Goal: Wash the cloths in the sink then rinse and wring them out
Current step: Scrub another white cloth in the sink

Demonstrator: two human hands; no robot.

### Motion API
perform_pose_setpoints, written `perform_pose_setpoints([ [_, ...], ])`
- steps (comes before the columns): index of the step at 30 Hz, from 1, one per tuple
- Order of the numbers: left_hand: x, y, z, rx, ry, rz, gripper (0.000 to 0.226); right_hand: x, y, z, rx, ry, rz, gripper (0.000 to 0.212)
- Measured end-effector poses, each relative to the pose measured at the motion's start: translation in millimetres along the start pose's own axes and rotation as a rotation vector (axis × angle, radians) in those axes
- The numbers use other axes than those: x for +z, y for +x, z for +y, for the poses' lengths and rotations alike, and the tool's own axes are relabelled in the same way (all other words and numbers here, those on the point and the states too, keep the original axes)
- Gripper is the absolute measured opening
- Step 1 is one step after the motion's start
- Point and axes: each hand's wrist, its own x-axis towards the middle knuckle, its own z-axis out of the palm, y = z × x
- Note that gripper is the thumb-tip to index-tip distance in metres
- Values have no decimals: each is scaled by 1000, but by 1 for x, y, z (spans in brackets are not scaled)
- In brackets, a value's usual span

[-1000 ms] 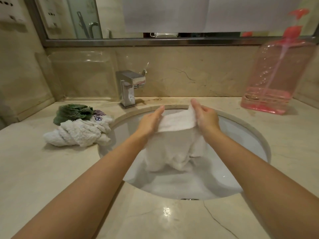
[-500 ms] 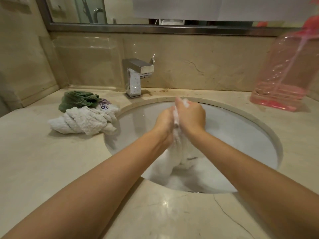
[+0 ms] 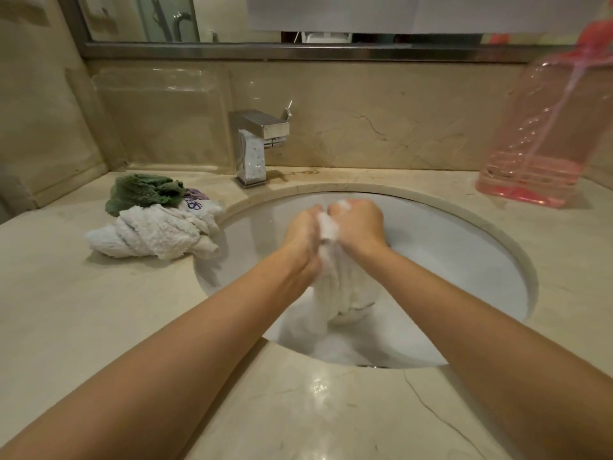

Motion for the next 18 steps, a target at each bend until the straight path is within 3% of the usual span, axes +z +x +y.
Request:
perform_pose_setpoints([
  [3,-1,0,2,9,54,37,35,1,-3,1,23,61,-41,29],
  [7,-11,2,13,55,22,29,40,7,-26,-11,-207,170,-70,33],
  [11,-12,-3,13,-34,60,-184,56,2,-3,4,-134,-26,-1,41],
  [14,-8,-8,9,-63,100,-305,76,-13,11,25,-74,-190,-15,25],
  [16,-9,-7,13,-11,114,-248,60,-17,16,31,-69,-24,-62,8],
  [18,-12,-5,16,20,124,-223,50,-18,17,28,-24,285,-224,36],
])
